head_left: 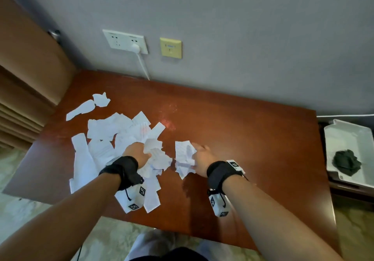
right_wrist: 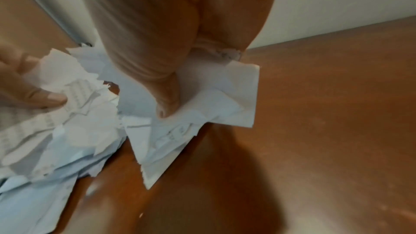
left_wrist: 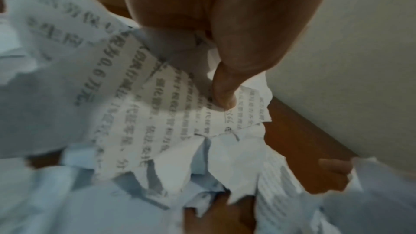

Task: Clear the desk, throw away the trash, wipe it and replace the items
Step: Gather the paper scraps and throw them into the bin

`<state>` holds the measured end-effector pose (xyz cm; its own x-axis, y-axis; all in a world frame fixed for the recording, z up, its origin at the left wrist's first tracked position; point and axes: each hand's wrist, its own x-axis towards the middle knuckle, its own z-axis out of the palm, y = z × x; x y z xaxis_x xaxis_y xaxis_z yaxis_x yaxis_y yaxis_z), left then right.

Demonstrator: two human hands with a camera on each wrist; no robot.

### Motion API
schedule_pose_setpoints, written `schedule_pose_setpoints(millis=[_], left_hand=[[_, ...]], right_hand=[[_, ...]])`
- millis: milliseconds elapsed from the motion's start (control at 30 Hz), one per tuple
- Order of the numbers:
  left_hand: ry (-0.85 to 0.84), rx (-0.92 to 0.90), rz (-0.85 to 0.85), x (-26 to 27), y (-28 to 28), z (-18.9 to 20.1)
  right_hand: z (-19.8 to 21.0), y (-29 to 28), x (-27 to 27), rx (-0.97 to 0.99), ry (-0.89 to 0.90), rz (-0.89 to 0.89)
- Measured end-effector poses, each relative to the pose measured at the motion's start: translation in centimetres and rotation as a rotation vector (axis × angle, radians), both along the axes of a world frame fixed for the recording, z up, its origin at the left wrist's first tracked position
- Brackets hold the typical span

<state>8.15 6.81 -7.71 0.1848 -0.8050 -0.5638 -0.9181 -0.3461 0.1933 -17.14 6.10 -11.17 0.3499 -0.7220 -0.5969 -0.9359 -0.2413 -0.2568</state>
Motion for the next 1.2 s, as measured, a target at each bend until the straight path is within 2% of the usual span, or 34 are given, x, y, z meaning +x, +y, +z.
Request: schedule_pose_setpoints(millis=[100,200,333,500,633,733,800,933,1100,1200], left_hand=[[-0.12,0.018,-0.062,2.6,0.4,-1.3],[-0.16,0.025,-0.124,3.5,0.6,-3.1],[-0.135,0.044,-0.174,3.4,1.0,-5.4],[-0.198,0.046,-0.264,2.1,2.8,-6.8],[-0.255,-0.039,-0.308,2.1,3.4,-7.0],[-0.231,-0.074,-0.266,2.1,2.8,-6.9],[-0.243,-0.067,-0.27,2.0,2.5,-6.8],[-0.248,0.021,-0.293,1.8,1.8,-6.9],[-0.266,0.06,-0.393,2.2,1.1,-6.1],[-0.185,0.072,-0.441,2.2,1.0,-5.3]], right_hand=[[-1.5,0.6,2.7,0.019,0.027,-0.022],[-3.0,1.2,4.5,0.017,0.054,-0.018],[-3.2,2.1,5.4,-0.071,0.096,-0.088],[-2.4,3.0,6.0,-0.141,0.154,-0.04],[-1.9,3.0,6.0,-0.163,0.123,-0.072],[-1.8,2.2,6.1,0.016,0.049,-0.273],[-1.5,2.0,6.2,0.036,0.022,-0.32],[-1.0,2.1,6.6,-0.018,0.048,-0.286],[-0.8,2.9,6.4,-0.008,-0.016,-0.317],[0.1,3.4,6.0,0.002,-0.065,-0.36]])
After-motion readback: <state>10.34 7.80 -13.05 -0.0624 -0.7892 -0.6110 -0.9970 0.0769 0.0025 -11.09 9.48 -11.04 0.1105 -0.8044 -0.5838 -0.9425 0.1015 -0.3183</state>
